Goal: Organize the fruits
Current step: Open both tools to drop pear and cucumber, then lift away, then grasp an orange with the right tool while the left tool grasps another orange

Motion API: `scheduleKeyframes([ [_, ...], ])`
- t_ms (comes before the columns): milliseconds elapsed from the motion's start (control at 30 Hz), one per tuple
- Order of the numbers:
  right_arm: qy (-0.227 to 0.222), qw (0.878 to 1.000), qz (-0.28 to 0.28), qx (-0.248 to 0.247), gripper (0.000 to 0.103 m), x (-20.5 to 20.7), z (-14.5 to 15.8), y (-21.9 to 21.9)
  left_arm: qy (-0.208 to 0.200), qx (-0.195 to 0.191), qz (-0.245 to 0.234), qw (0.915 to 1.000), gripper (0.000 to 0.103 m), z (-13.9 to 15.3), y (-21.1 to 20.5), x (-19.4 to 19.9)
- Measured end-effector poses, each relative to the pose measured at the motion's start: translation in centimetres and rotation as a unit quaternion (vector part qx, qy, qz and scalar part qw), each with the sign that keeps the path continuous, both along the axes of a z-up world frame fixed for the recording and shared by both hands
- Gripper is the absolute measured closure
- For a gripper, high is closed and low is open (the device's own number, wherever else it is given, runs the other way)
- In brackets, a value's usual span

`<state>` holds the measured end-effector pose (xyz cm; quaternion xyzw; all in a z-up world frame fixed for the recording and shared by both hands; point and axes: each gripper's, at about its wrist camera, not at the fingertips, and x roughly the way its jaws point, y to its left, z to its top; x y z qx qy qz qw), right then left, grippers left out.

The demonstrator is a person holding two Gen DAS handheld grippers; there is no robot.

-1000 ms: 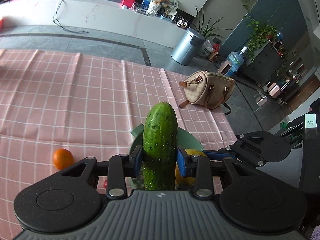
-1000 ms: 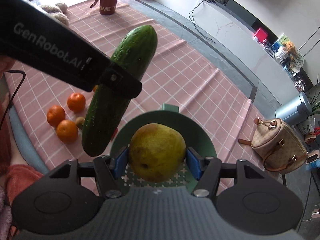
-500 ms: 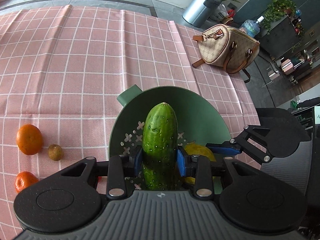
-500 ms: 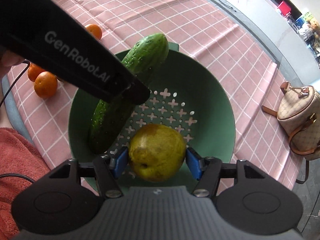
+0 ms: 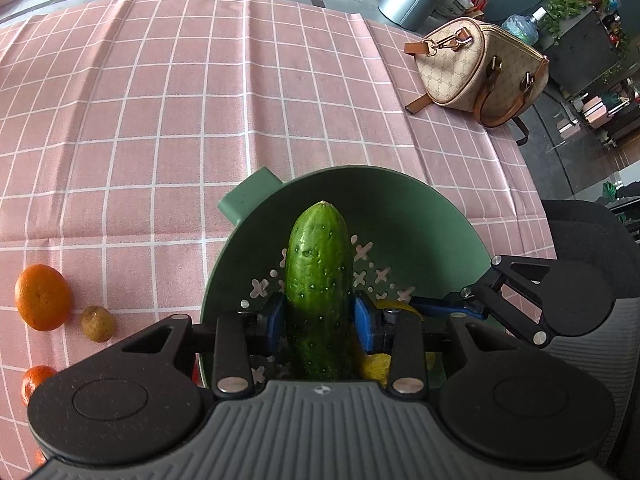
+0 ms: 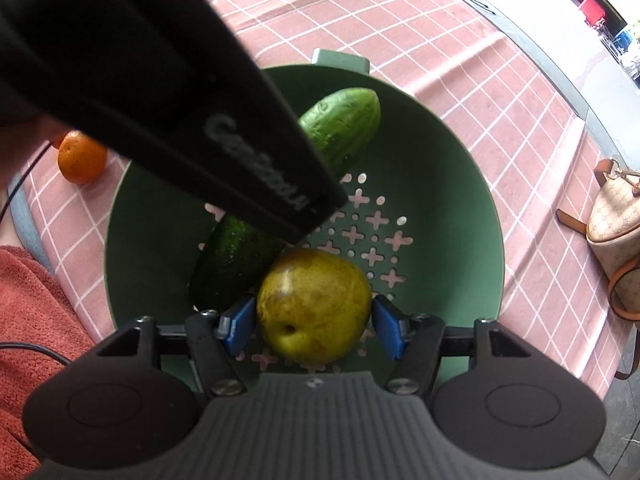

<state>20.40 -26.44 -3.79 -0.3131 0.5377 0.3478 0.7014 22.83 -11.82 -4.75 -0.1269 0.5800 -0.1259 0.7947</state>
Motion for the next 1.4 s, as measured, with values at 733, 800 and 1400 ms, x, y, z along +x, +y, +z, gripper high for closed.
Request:
scheduleKeyframes([
  [733,-0.062,0.988,-0.106,0.098,0.028,-4.4,6.8,1.2,-0.123,0.059,-0.077,0.9876,0.039,7.9,2.9,-6.9],
  [800,-0.065,0.982,-0.124,0.129,0.028,-5.3,7.7,1.3,-0.141,0.069,-0.081,0.9842,0.039,8.8,4.1,-8.1],
  [1400,-0.028,0.965,-0.163,0.202,0.040,-13.2,4.7,10.3,-0.110,0.119,-0.131,0.9781,0.039,5.0,12.4,-15.0],
])
